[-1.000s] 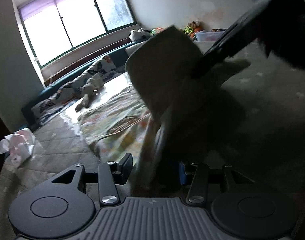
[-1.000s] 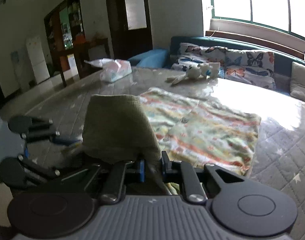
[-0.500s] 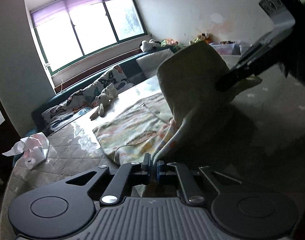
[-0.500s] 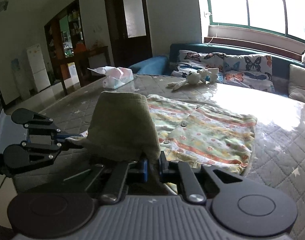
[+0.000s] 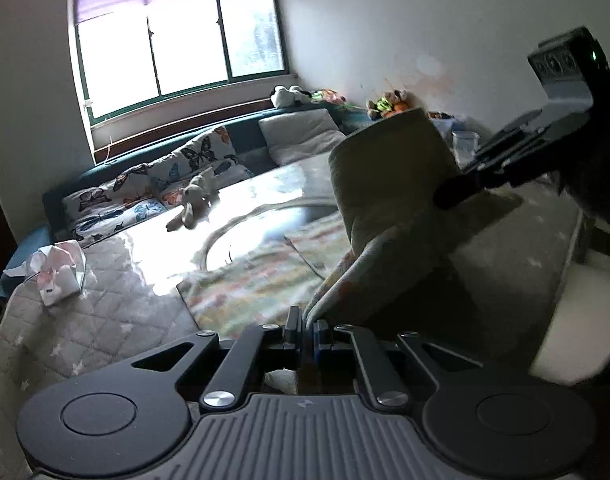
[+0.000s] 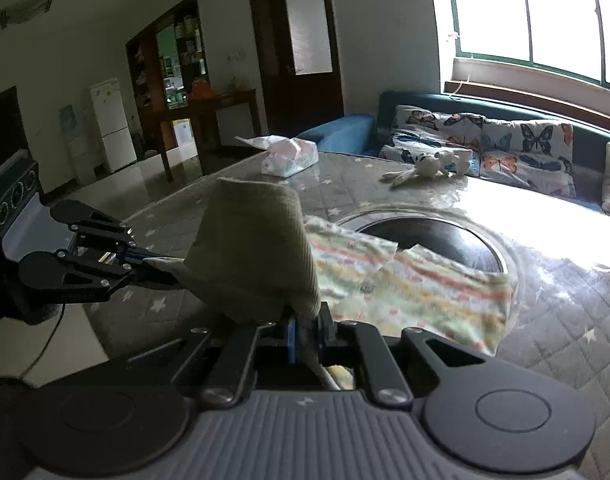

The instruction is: Fold clothes

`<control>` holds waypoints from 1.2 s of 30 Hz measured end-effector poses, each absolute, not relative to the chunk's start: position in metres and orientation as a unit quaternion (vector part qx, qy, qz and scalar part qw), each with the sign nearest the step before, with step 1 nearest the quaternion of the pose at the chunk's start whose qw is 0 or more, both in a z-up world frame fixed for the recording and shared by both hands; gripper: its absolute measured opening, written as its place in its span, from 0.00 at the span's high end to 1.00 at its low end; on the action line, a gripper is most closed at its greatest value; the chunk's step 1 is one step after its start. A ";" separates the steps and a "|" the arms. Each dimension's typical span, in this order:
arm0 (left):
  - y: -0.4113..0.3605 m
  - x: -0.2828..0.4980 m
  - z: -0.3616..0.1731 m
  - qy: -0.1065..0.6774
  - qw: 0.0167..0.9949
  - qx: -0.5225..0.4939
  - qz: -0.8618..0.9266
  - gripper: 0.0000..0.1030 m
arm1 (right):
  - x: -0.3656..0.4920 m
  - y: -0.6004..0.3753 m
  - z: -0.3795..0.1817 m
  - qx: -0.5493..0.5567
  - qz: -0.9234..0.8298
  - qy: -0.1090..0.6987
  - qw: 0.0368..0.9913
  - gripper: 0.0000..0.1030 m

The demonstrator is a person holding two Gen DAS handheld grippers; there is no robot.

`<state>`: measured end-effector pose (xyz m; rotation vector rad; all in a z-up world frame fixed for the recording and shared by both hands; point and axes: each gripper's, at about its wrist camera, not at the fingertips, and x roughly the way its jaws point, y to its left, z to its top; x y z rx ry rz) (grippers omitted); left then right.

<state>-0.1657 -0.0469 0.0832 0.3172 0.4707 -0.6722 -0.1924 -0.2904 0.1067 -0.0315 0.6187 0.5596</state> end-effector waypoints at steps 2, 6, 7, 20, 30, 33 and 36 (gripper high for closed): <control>-0.050 -0.147 0.088 0.227 0.906 0.153 -0.322 0.94 | -0.175 -0.295 0.111 -0.008 0.267 0.301 0.915 0.92; -0.060 -0.103 0.092 0.237 0.909 0.152 -0.309 0.94 | -0.131 -0.304 0.116 0.007 0.255 0.315 0.914 0.92; -0.062 -0.091 0.092 0.240 0.909 0.152 -0.305 0.94 | -0.119 -0.306 0.117 0.013 0.252 0.321 0.913 0.92; -0.072 0.045 0.045 0.364 0.888 0.116 -0.258 0.91 | 0.024 -0.297 0.073 0.026 0.217 0.387 0.896 0.91; -0.069 0.070 0.029 0.373 0.896 0.113 -0.212 0.79 | 0.037 -0.313 0.029 0.049 0.146 0.378 0.913 0.67; -0.067 0.073 0.027 0.369 0.900 0.121 -0.196 0.77 | 0.022 -0.326 0.030 0.051 0.128 0.370 0.919 0.66; -0.066 0.073 0.029 0.365 0.905 0.113 -0.184 0.76 | 0.003 -0.338 0.030 0.050 0.104 0.362 0.925 0.63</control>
